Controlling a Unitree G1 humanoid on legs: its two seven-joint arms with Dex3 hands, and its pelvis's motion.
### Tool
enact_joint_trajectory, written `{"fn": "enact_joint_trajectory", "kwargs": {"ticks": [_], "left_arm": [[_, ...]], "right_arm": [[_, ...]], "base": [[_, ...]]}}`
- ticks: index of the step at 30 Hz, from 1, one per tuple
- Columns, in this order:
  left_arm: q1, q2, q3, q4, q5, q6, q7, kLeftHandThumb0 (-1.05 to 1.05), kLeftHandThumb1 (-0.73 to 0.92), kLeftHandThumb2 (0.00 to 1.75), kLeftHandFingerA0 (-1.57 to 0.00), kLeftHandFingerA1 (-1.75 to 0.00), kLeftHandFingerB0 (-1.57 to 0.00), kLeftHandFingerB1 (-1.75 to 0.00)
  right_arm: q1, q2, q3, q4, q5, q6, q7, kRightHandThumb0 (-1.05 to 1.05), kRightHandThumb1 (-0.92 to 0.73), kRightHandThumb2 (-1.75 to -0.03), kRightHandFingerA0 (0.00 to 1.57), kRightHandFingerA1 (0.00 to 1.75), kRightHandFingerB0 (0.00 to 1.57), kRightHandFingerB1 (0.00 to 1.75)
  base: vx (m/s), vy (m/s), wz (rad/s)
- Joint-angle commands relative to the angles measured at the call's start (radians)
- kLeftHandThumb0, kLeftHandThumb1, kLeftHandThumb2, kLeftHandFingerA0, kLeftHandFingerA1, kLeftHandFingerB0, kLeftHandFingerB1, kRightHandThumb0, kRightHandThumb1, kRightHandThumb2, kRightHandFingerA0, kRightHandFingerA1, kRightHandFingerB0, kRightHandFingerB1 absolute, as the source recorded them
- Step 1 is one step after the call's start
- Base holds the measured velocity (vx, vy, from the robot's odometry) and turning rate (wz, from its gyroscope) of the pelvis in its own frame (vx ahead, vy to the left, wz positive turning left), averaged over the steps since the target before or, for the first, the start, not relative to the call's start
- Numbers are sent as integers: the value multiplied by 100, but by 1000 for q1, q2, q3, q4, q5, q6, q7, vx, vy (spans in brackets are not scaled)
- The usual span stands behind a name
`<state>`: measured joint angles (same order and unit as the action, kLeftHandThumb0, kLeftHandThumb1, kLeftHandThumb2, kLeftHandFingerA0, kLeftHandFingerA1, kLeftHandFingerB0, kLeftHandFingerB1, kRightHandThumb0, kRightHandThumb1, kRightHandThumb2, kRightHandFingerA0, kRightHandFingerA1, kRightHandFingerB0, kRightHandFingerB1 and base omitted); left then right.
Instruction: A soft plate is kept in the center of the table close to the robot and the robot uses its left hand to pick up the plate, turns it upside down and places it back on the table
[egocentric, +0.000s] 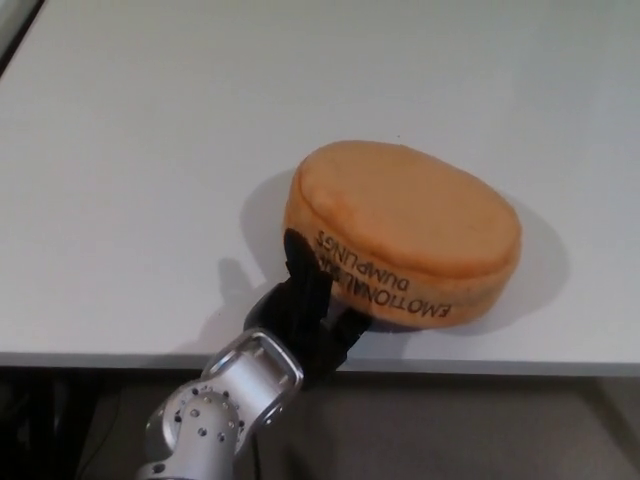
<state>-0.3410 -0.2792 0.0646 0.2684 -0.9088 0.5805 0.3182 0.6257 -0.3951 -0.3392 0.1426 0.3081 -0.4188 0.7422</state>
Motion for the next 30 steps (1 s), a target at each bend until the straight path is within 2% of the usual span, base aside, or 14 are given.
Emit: {"fn": "enact_joint_trajectory", "kwargs": {"ticks": [1, 4, 8, 9, 11, 14, 15, 19, 20, 22, 25, 26, 29, 30], "left_arm": [[127, -84, -5, -4, 24, -16, -69, -105, 92, 69, 0, 0, 0, 0], [126, -74, -6, -13, 29, -6, -73, -104, 75, 115, 0, -9, 0, 0], [127, -49, 0, -27, 19, 22, -85, -105, 73, 116, 0, -12, 0, 0], [128, -42, 1, -33, 17, 30, -86, -105, 74, 116, 0, -14, 0, 0], [129, -25, 1, -48, 12, 50, -89, -105, 74, 116, 0, -16, 0, 0], [130, 11, 2, -83, 1, 102, -81, -105, 74, 116, 0, -17, 0, 0], [110, 60, -6, -102, 0, 169, -76, -105, 77, 118, 0, -14, 0, 0], [70, 164, -29, -152, 13, 291, -92, -105, 78, 120, 0, -15, 0, 0], [59, 197, -45, -169, 28, 315, -100, -105, 79, 121, 0, -14, 0, 0], [38, 246, -70, -198, 49, 343, -110, -105, 79, 121, 0, -15, 0, 0], [5, 364, -153, -257, 116, 374, -153, -100, 80, 117, 0, -17, 0, 0], [-5, 382, -164, -268, 127, 383, -141, -105, 92, 81, 0, 0, 0, 0], [-105, 536, -306, -338, 235, 459, -145, -104, 92, 86, 0, 0, 0, 0], [-142, 582, -355, -345, 261, 471, -168, -104, 83, 119, 0, -22, 0, 0]], "right_arm": [[1, -19, -12, -9, 17, 6, 5, -87, -76, -108, 19, 51, 0, 10], [-2, -19, -12, -10, 19, 9, 6, -88, -77, -108, 21, 52, 0, 9], [-6, -19, -12, -5, 31, 23, 11, -77, -70, -107, 20, 52, 0, 18], [-6, -18, -11, -5, 29, 19, 10, -78, -89, -67, 27, 40, 0, 17], [-9, -18, -11, -3, 27, 14, 11, -77, -70, -106, 22, 52, 0, 18], [-11, -20, -10, 5, 16, -6, 12, -78, -90, -67, 26, 39, 0, 17], [-6, -22, -9, -5, 15, 9, 7, -87, -76, -109, 19, 50, 0, 10], [-3, -21, -10, -11, 28, 24, 11, -78, -71, -108, 16, 50, 0, 17], [-5, -21, -11, -4, 24, 15, 12, -79, -89, -67, 26, 39, 0, 17], [-12, -21, -11, 9, 13, -10, 12, -78, -72, -109, 16, 50, 0, 17], [-17, -18, -4, 14, 10, -9, 12, -82, -74, -109, 17, 51, 0, 14], [-16, -17, -4, 15, 12, -15, 14, -77, -90, -68, 26, 39, 0, 16], [-9, -20, -7, 0, 18, 0, 12, -78, -70, -106, 20, 51, 0, 18], [-14, -21, -6, -6, 19, 6, 10, -80, -89, -67, 25, 39, 0, 17]], "base": [[0, 0, 0], [0, 0, 0], [0, 0, 0], [0, 0, 0], [0, 0, 0], [0, 0, 0], [0, 0, 0], [0, 0, 0], [0, 0, 0], [0, 0, 0], [0, 0, 0], [0, 0, 0], [0, 0, 0], [0, 0, 0]]}}
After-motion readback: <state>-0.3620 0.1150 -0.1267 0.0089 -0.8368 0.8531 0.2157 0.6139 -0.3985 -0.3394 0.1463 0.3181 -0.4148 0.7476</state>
